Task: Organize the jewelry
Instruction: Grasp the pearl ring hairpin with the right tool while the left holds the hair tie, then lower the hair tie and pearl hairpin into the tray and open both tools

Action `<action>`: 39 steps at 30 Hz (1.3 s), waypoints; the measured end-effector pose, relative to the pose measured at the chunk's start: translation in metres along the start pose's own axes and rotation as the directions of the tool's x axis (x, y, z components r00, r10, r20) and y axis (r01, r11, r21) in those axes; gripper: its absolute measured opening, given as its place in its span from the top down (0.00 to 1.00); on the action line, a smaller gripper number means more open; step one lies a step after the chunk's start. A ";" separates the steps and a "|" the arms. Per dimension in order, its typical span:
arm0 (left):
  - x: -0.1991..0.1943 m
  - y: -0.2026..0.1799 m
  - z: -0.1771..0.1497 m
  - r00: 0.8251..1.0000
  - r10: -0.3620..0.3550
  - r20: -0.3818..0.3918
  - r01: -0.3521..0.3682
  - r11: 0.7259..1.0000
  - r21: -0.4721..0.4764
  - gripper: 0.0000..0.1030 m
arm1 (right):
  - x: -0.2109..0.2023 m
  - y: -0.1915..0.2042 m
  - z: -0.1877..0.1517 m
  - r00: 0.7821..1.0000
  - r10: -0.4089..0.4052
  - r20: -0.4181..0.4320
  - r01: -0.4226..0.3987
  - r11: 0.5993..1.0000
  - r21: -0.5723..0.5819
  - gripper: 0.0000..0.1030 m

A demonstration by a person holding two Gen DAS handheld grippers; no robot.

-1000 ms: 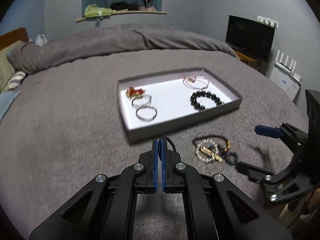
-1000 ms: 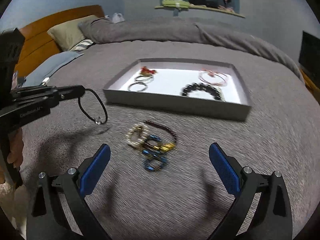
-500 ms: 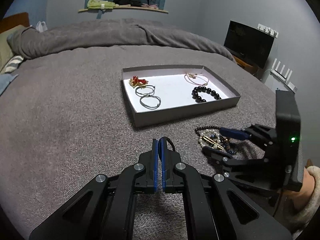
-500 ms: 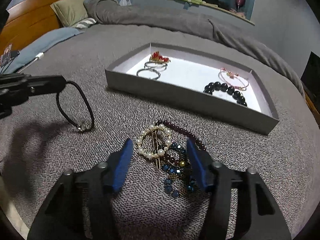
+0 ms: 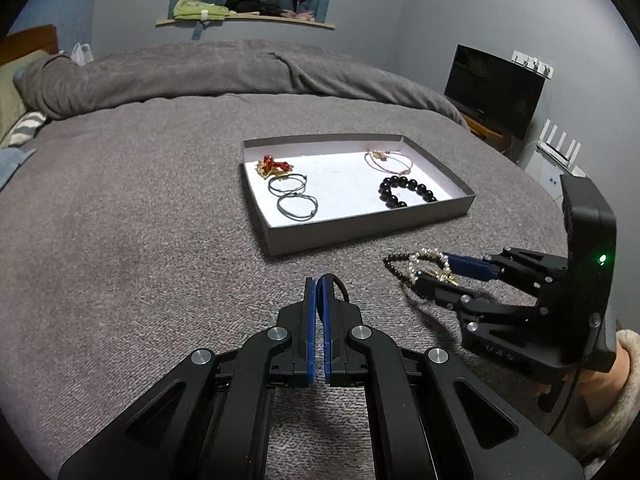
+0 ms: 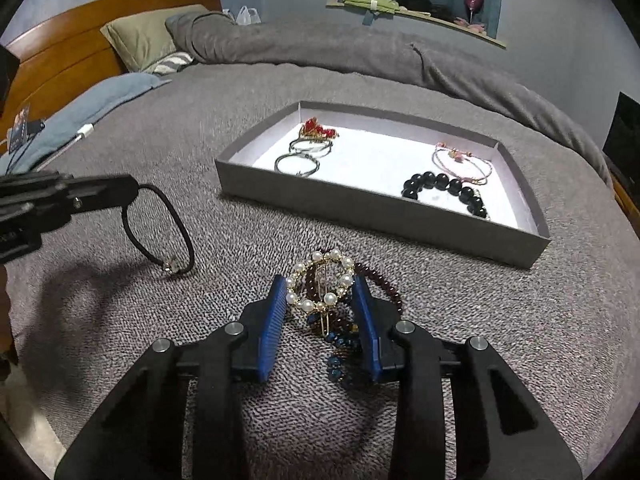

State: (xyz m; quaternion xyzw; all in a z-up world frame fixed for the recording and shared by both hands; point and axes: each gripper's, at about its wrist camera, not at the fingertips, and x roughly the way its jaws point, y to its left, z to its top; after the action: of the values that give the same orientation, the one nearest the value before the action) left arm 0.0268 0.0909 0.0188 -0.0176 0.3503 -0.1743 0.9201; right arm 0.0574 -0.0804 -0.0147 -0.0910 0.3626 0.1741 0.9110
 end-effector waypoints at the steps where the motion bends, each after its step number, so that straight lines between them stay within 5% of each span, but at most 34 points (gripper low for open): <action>1: 0.000 0.000 0.001 1.000 0.000 0.000 0.000 1.000 0.002 0.96 | -0.002 -0.002 0.001 1.000 0.000 0.003 0.000 1.000 0.003 0.67; 20: 0.012 -0.013 0.079 0.999 0.030 0.044 -0.034 0.994 0.099 0.96 | -0.018 -0.057 0.052 0.995 -0.014 0.099 0.008 0.999 0.052 0.67; 27: 0.050 -0.009 0.116 1.000 0.004 0.012 -0.005 0.996 0.087 0.96 | 0.008 -0.073 0.079 0.996 -0.023 0.083 0.021 0.999 0.031 0.67; 39: 0.154 -0.001 0.160 0.991 0.110 -0.082 -0.101 0.990 0.102 0.96 | 0.077 -0.105 0.119 1.000 -0.004 0.020 0.003 0.998 0.066 0.67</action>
State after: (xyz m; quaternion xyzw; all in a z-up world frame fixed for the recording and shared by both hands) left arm 0.2374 0.0242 0.0407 0.0537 0.3819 -0.1430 0.9115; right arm 0.2245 -0.1236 0.0222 -0.0600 0.3589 0.1613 0.9174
